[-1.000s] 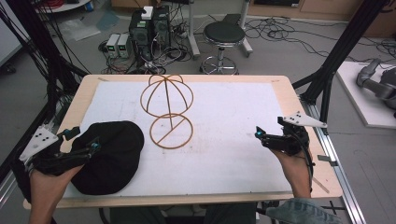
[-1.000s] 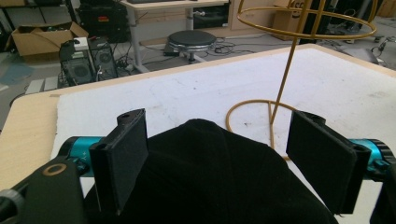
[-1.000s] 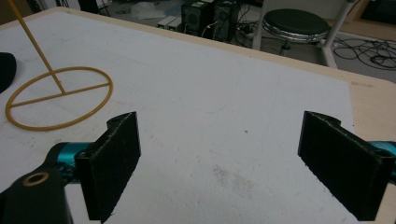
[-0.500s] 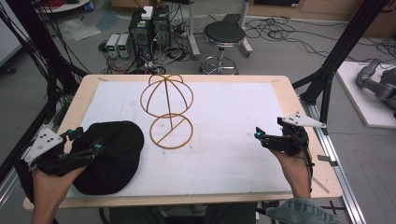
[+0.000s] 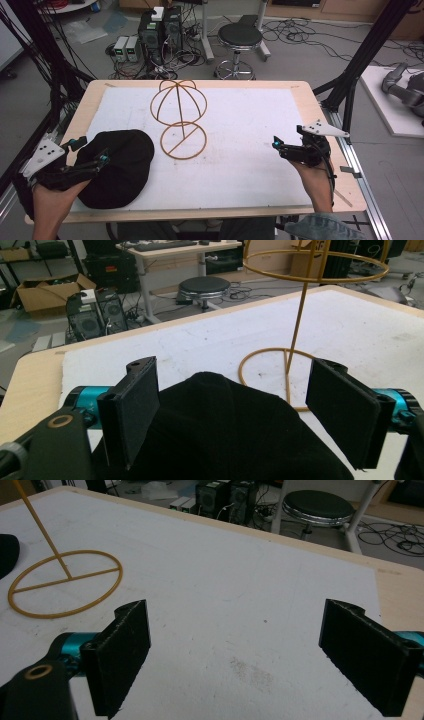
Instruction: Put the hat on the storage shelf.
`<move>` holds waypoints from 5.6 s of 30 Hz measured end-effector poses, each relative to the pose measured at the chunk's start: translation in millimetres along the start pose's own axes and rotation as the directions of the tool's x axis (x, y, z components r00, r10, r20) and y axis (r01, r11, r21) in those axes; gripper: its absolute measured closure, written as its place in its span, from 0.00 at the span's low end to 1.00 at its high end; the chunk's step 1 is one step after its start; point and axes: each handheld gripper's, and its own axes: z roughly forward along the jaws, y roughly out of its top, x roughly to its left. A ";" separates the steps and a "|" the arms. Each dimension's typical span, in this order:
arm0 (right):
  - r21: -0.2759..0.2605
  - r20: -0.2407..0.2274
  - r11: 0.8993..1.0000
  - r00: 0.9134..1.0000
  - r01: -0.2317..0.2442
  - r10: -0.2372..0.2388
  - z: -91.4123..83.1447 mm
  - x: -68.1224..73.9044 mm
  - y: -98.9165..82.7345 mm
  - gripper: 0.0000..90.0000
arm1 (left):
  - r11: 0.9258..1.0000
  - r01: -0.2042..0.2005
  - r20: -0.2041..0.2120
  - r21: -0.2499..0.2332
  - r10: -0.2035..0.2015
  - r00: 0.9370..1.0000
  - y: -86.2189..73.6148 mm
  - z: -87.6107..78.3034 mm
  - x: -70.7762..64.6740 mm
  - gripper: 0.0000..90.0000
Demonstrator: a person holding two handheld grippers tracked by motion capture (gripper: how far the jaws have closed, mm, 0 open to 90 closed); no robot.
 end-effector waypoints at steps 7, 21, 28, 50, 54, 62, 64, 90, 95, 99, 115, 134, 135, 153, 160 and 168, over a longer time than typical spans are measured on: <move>-0.002 -0.004 1.000 1.000 0.000 0.000 0.8 -0.1 0.9 0.14 | 1.000 -0.010 -0.016 -0.008 0.010 1.000 0.9 -7.7 0.1 0.24; -0.011 -0.020 1.000 1.000 -0.010 0.010 0.5 0.3 2.0 0.14 | 0.998 -0.019 -0.022 0.053 0.020 1.000 -22.6 -9.4 -5.5 0.24; -0.007 -0.018 1.000 1.000 -0.017 0.017 1.2 -0.8 0.9 0.14 | 0.996 -0.038 -0.040 0.077 0.041 0.998 -38.2 -2.6 -3.4 0.24; -0.005 -0.027 1.000 1.000 -0.012 0.012 2.2 1.7 1.4 0.14 | 0.987 -0.023 -0.046 0.157 0.030 0.998 -62.0 10.6 2.2 0.36; -0.007 -0.026 1.000 1.000 -0.007 0.007 2.4 1.1 1.3 0.14 | 0.984 -0.029 -0.046 0.177 0.037 0.998 -64.8 12.0 2.0 0.47; -0.007 -0.030 1.000 1.000 -0.008 0.008 2.2 2.0 1.7 0.14 | 0.978 -0.042 -0.051 0.206 0.054 0.997 -65.4 12.9 -1.6 0.72; -0.006 -0.029 1.000 1.000 -0.010 0.010 2.2 2.0 1.7 0.14 | 0.978 -0.048 -0.050 0.201 0.059 0.997 -64.3 12.0 -3.0 0.72; -0.019 -0.027 1.000 1.000 -0.014 0.013 -1.3 -0.5 3.2 0.14 | 0.995 -0.096 -0.064 -0.013 0.095 0.993 -25.6 -18.4 -5.4 0.76; -0.020 -0.025 1.000 0.999 -0.020 0.020 -2.5 -0.9 3.7 0.14 | 0.993 -0.109 -0.083 -0.048 0.104 0.991 -13.3 -27.1 -5.0 0.77; -0.022 -0.026 1.000 0.999 -0.020 0.020 -3.5 -1.6 4.1 0.14 | 0.989 -0.119 -0.098 -0.085 0.111 0.989 -2.2 -34.1 -4.9 0.77; -0.038 -0.023 0.999 0.999 -0.025 0.024 -6.5 -3.4 6.3 0.14 | 0.971 -0.165 -0.154 -0.175 0.139 0.978 46.3 -49.2 3.3 0.77; -0.034 -0.031 0.999 0.999 -0.021 0.020 -4.3 -1.8 6.3 0.14 | 0.939 -0.205 -0.163 -0.278 0.164 0.973 118.7 -41.3 7.5 0.77; -0.034 -0.031 0.999 0.999 -0.021 0.020 -4.3 -1.8 6.3 0.14 | 0.937 -0.205 -0.161 -0.283 0.164 0.973 121.3 -40.4 7.2 0.77; -0.046 -0.034 0.998 0.999 -0.031 0.029 -8.1 -3.5 6.6 0.14 | 0.903 -0.171 -0.071 -0.394 0.156 0.985 159.3 0.8 -6.7 0.77; -0.047 -0.034 0.999 0.999 -0.025 0.023 -8.7 -3.7 6.5 0.15 | 0.898 -0.133 -0.023 -0.420 0.136 0.990 161.7 19.1 -12.8 0.77; -0.046 -0.034 0.999 0.999 -0.025 0.024 -9.0 -3.0 6.8 0.15 | 0.899 -0.099 0.029 -0.427 0.123 0.992 159.3 40.0 -18.4 0.77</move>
